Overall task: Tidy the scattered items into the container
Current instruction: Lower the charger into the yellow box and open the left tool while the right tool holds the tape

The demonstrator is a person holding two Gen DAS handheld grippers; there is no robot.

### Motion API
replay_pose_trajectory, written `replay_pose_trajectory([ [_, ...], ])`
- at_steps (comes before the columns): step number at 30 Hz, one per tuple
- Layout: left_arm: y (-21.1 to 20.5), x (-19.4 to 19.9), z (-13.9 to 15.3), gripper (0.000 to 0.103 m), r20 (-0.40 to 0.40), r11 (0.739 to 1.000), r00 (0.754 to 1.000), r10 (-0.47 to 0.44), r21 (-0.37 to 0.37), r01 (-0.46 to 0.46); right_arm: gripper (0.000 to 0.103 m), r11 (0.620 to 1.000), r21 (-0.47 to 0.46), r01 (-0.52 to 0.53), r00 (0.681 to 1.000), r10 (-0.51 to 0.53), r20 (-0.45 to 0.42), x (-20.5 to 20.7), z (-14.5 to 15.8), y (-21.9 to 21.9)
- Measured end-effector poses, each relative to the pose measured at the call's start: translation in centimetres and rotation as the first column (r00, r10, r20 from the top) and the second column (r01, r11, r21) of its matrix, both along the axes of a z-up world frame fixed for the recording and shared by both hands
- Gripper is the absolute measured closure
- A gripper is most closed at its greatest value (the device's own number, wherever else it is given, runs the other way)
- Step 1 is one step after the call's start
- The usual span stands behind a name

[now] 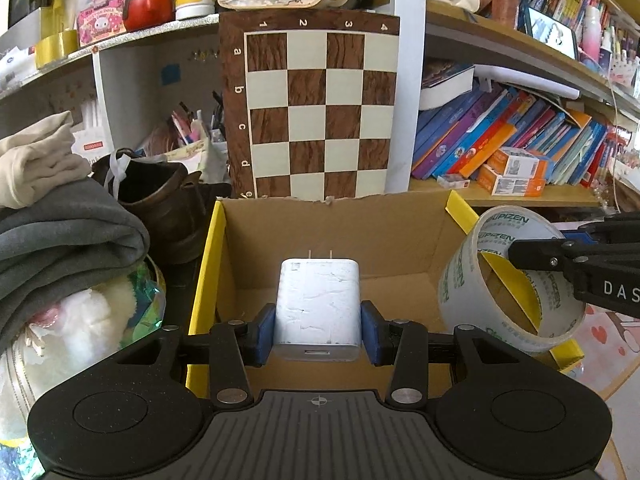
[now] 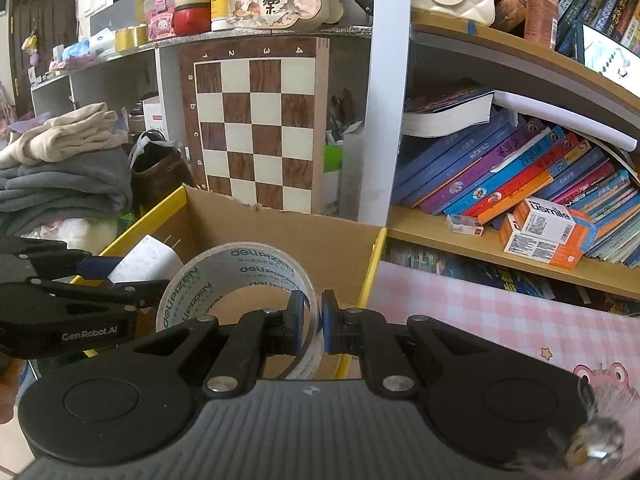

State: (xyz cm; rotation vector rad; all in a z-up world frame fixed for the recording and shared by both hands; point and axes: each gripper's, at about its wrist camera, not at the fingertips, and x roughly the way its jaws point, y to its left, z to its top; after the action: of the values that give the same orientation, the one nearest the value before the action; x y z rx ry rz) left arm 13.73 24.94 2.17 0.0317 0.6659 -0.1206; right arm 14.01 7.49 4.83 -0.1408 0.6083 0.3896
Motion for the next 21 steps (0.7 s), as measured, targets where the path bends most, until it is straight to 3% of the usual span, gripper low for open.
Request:
replay_pose_trajectory([
  [10, -0.2, 2.2, -1.5, 0.061, -0.092, 0.999, 0.996, 0.016, 0.051, -0.011, 0.094, 1.0, -0.019, -0.013, 1.0, 0.013, -0.009, 1.0, -0.9, 1.1],
  [21, -0.7, 3.5, -1.9, 0.061, -0.119, 0.998, 0.993, 0.009, 0.067, -0.001, 0.094, 0.997, -0.076, -0.03, 0.998, 0.025, -0.06, 2.3, -2.3, 2.0],
])
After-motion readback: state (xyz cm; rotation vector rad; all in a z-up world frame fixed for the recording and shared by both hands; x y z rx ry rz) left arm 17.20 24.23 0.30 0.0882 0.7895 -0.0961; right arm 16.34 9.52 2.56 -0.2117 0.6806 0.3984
